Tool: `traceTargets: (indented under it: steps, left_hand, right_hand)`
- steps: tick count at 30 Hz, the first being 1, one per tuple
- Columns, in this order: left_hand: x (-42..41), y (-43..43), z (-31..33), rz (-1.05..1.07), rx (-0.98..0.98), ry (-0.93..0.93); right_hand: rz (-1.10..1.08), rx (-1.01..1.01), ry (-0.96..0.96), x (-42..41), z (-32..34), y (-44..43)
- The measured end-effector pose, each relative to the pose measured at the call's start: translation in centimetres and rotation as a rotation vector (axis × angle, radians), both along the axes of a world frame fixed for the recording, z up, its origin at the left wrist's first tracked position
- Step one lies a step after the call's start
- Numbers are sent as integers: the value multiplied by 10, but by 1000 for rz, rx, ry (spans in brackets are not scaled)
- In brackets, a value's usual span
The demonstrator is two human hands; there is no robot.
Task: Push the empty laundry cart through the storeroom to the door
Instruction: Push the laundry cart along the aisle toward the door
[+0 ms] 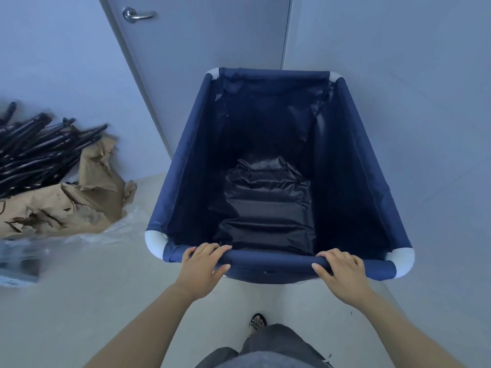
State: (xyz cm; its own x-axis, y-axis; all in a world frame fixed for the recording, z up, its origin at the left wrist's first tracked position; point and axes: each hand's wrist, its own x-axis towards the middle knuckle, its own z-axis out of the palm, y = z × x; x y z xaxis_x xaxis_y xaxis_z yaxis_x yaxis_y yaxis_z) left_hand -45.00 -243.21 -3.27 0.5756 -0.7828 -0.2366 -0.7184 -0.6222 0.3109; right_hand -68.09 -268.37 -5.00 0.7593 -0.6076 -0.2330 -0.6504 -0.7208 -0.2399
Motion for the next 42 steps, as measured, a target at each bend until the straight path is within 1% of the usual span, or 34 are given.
traceTargets:
  steps: [4, 9, 18, 25, 29, 34, 37, 40, 42]
  left_hand:
    - [-29, 11, 1, 1, 30, 1]
    - [-69, 41, -3, 13, 17, -14]
    - [-154, 100, -6, 81, -41, -43]
    - [-209, 129, -12, 146, -63, -38]
    - [-237, 132, -16, 182, -33, -75]
    - [-271, 127, -13, 245, -11, -87]
    - [-296, 121, -9, 291, 36, -103]
    - [-330, 110, -4, 361, 89, -75]
    - [-356, 98, 0, 419, 122, -46]
  right_hand:
    - [-23, 18, 12, -24, 4, 15]
    - [-31, 13, 79, -56, 6, 46]
    - [31, 37, 152, -127, 3, 92]
    - [100, 68, 162, -175, 5, 115]
    - [143, 55, 147, -197, 7, 118]
    - [195, 122, 135, -221, 7, 110]
    - [262, 148, 108, -242, 7, 99]
    - [340, 192, 77, -269, 7, 82]
    - [376, 187, 65, -288, 7, 71]
